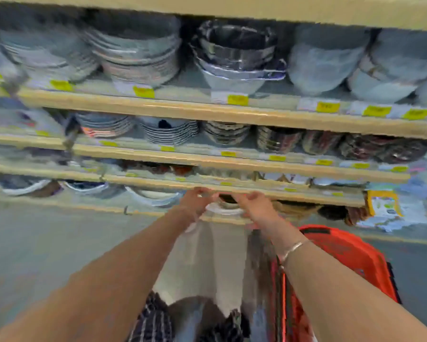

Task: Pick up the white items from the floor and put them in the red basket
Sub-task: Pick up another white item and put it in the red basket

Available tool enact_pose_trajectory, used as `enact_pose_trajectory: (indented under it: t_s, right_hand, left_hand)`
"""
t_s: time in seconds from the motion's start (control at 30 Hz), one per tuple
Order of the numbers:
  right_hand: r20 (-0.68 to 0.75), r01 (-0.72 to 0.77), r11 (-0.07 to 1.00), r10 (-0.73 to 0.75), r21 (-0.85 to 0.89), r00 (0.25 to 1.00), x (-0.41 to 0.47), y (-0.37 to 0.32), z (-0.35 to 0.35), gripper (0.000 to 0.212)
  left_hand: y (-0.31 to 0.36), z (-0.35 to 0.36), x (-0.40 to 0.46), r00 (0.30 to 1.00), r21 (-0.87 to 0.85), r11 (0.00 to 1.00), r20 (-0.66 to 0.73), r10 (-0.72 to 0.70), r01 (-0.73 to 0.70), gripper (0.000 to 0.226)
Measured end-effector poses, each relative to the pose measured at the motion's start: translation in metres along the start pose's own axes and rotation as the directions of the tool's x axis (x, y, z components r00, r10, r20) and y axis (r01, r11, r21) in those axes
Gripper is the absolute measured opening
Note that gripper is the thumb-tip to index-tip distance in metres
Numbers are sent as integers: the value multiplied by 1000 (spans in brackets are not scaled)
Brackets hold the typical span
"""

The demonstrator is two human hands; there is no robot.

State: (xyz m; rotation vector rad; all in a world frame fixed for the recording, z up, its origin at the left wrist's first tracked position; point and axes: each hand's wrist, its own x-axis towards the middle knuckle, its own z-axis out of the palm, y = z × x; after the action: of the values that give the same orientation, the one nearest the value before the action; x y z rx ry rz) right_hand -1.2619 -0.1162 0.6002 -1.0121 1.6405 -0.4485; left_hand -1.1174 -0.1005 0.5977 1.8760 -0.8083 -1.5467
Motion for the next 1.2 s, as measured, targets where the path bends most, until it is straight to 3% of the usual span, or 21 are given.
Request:
enact_pose_trajectory:
  t_s: [0.13,0.27,0.5,0.7,0.97,1.13,1.2]
  right_hand:
    - [213,55,992,-29,-115,977,-22,-63,125,25]
    - [416,144,955,-23,-260,909,-55,-108,265,40]
    - [665,352,848,2,-397,747,-128,-144,485,32]
    - [785,503,700,132,-506,605,-198,-145,628,22]
    - [838,673,500,333,-545,432,-273,-113,811,52]
    - [822,769,369,457,-522,339,-316,-83,896,39]
    - [807,781,343,494,-523,323,-331,-71,918,46]
  left_hand:
    - [-44,-144,-25,970,-149,988,-229,-79,45,31]
    - [-105,-285,-63,890,-234,969,-421,-176,82,39]
    - [-208,-467,-137,732,-457,889,-595,-331,30,43]
    - [-293,-555,-199,577,-652,758,-627,-524,-19,44]
    - [-398,-654,-262,318,-800,579,-596,-738,-157,45]
    - [-452,-694,-290,228,-865,448,-495,-839,-227,45]
    - [-469,-703,-295,205,-873,428,-475,-856,-236,42]
